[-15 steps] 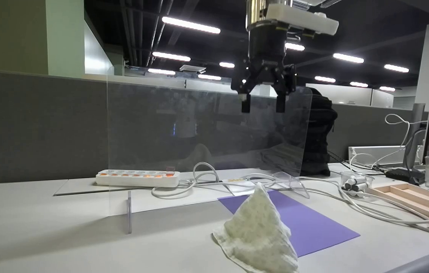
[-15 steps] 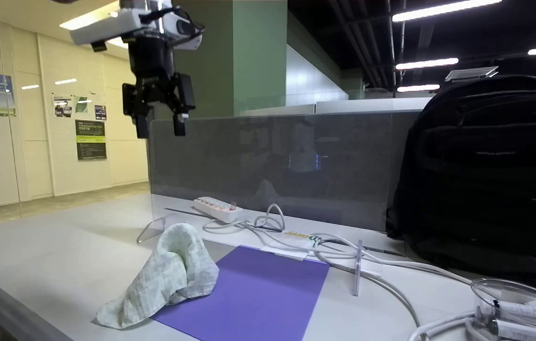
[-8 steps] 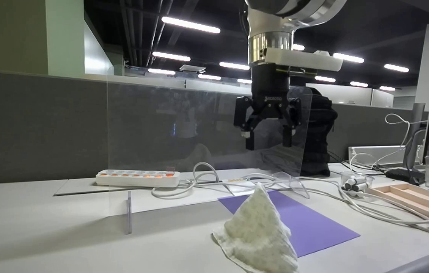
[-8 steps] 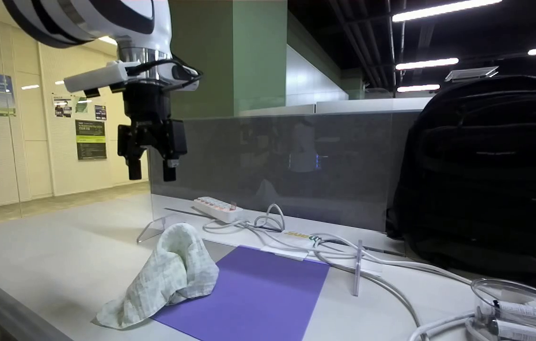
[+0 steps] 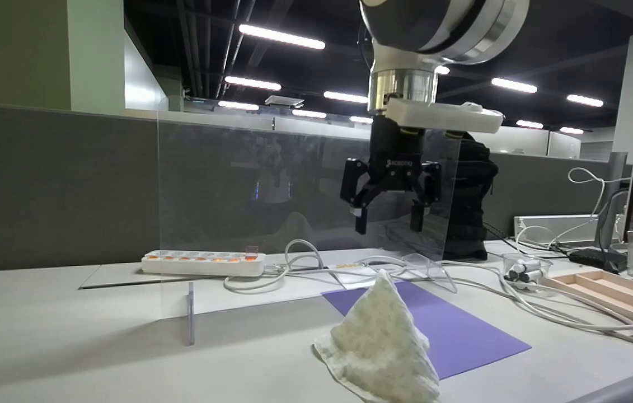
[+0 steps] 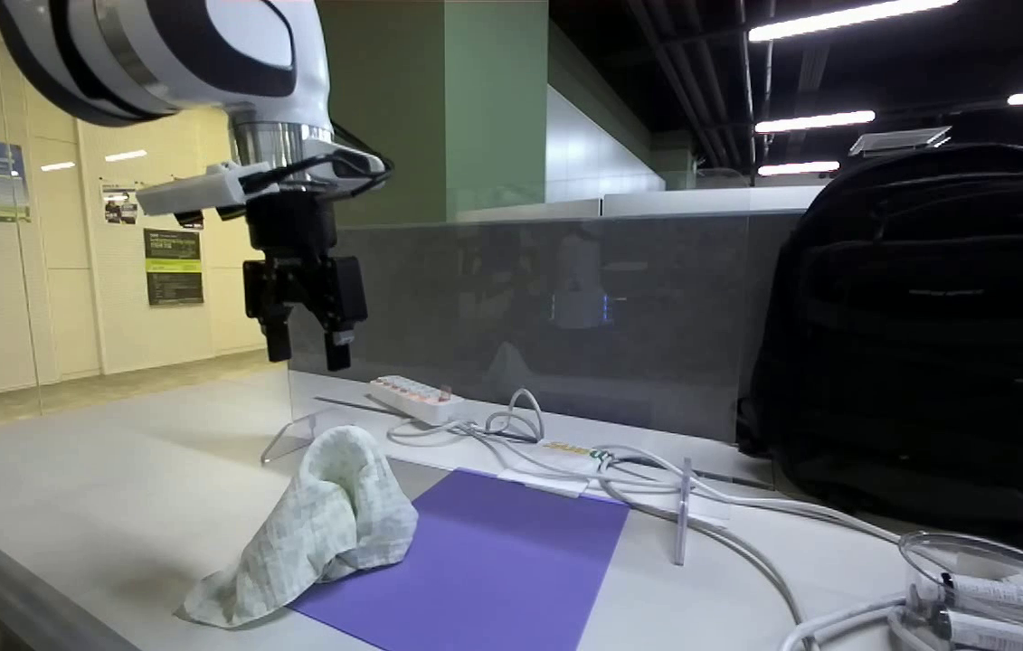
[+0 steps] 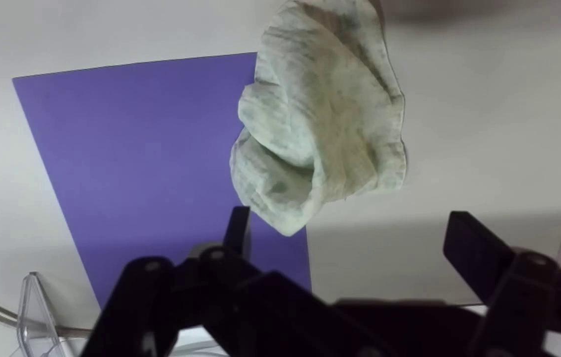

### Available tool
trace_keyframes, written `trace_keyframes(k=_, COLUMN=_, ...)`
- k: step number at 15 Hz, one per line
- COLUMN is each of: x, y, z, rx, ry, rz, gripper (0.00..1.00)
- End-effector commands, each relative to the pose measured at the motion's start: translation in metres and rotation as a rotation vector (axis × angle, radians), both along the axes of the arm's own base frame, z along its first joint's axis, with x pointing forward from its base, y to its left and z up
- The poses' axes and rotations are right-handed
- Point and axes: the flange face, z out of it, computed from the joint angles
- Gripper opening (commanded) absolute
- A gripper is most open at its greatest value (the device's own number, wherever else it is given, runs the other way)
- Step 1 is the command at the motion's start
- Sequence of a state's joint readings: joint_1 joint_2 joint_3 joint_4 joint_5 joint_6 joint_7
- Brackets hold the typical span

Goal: Pick up the towel from the table and put it on the glass screen.

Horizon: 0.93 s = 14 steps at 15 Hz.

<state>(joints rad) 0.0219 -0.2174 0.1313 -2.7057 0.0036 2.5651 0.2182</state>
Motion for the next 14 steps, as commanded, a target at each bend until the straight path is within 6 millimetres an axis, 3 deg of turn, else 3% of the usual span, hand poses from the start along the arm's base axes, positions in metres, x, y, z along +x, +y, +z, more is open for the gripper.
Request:
trace_keyframes(k=1, x=0.001, y=-0.005, z=-0.028, rx=0.018, ry=-0.006, rz=-0.087, gripper=1.0)
trace_keyframes(k=8, x=0.002, y=-0.017, z=-0.075, rx=0.03, ry=0.05, rz=-0.148, gripper=1.0)
trace_keyframes(k=9, x=0.002, y=-0.019, z=-0.08, rx=0.03, ry=0.055, rz=-0.149, gripper=0.75)
trace_keyframes(k=10, x=0.001, y=-0.02, z=-0.083, rx=0.031, ry=0.06, rz=-0.152, gripper=0.75)
trace_keyframes(k=14, x=0.001, y=-0.024, z=-0.09, rx=0.036, ry=0.064, rz=-0.163, gripper=0.46)
